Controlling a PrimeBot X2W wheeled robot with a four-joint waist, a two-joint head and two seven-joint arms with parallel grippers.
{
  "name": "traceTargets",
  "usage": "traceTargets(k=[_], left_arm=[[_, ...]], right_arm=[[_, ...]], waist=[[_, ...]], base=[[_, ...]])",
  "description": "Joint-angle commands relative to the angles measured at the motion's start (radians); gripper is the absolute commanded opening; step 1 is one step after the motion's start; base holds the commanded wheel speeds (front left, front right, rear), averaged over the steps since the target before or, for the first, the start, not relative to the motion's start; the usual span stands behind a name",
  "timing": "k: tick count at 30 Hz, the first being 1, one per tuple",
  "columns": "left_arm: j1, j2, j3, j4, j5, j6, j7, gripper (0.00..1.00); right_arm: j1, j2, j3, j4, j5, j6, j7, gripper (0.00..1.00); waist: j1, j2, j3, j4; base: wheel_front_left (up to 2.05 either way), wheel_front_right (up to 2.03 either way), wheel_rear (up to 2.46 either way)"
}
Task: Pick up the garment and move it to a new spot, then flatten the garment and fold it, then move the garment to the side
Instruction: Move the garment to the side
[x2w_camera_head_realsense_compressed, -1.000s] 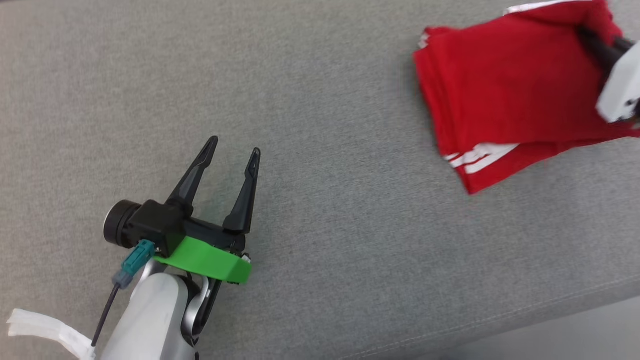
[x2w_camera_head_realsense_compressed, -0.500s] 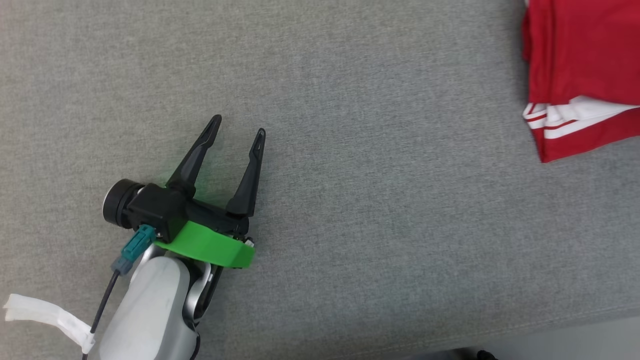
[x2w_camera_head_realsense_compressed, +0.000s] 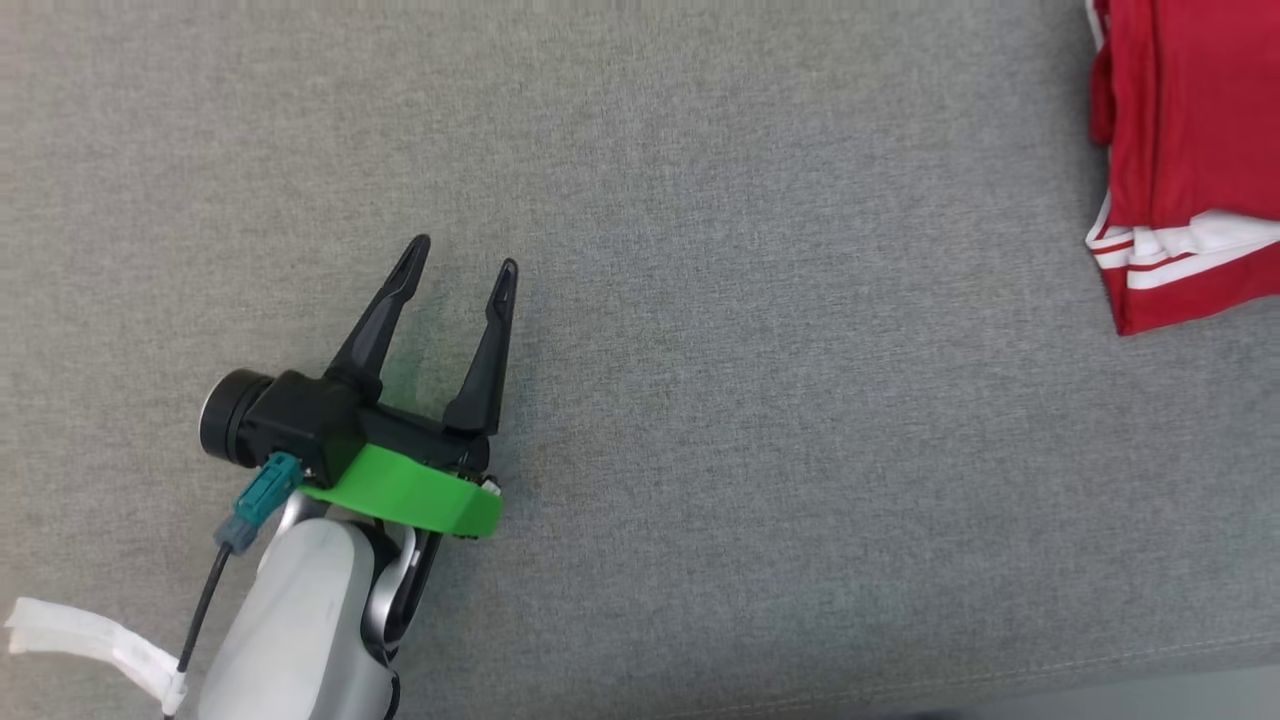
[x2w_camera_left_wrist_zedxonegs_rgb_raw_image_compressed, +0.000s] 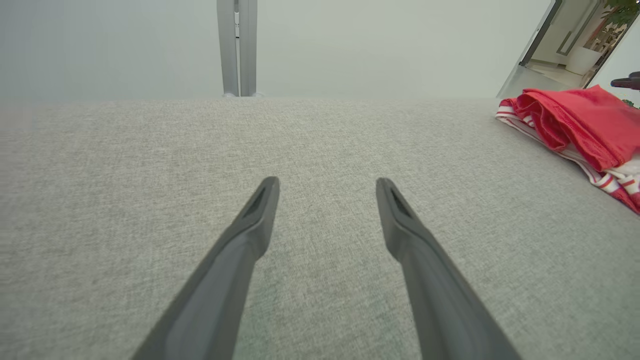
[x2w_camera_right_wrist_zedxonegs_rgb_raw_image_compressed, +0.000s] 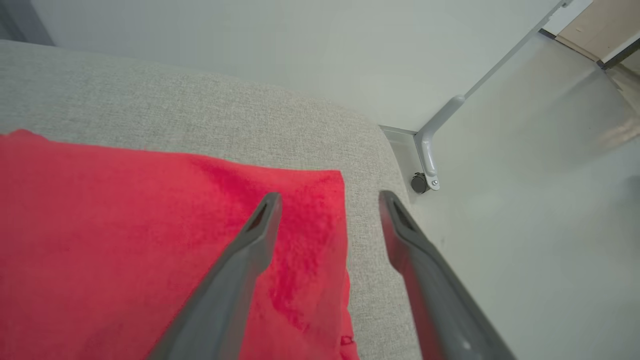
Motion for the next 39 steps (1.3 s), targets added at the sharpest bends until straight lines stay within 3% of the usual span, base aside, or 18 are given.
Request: traceTargets(k=[1,6,10,18,27,39], left_arm=[[0.023,0.001,0.009,0.003,-0.007,-0.003,-0.002,1.00],[0.059,-0.007,0.043,0.005,-0.011,-0.003,-0.003,1.00],[0.097,-0.012,0.097,-0.002,-0.013,0.002,-0.002,1.00],[0.201,-0.011,0.226,-0.036,-0.011,0.032,-0.002,1.00],[0.325,-0.036,0.307,-0.058,-0.021,0.030,-0.002,1.00],[0.406,-0.052,0.320,-0.021,0.015,0.019,-0.003,1.00]], right_arm=[[-0.011,0.008,0.004,0.014,-0.013,-0.001,-0.030,1.00],[-0.004,0.044,0.010,0.011,-0.044,-0.001,-0.176,1.00],[0.048,0.086,0.003,-0.051,-0.053,-0.001,-0.216,1.00],[0.268,0.153,-0.175,-0.321,-0.119,-0.001,-0.220,1.00],[0.625,0.283,-0.376,-0.560,-0.201,-0.001,-0.220,1.00],[0.943,0.466,-0.527,-0.705,-0.342,-0.001,-0.220,1.00]], waist=[[-0.0001,0.0000,-0.057,-0.010],[-0.0001,0.0000,-0.155,-0.017],[-0.0001,0.0000,-0.241,-0.020],[-0.0001,0.0000,-0.369,-0.028],[-0.0001,0.0000,-0.493,-0.013],[-0.0001,0.0000,-0.563,0.013]], base=[[0.00,0.00,0.00],[0.00,0.00,0.00],[0.00,0.00,0.00],[0.00,0.00,0.00],[0.00,0.00,0.00],[0.00,0.00,0.00]])
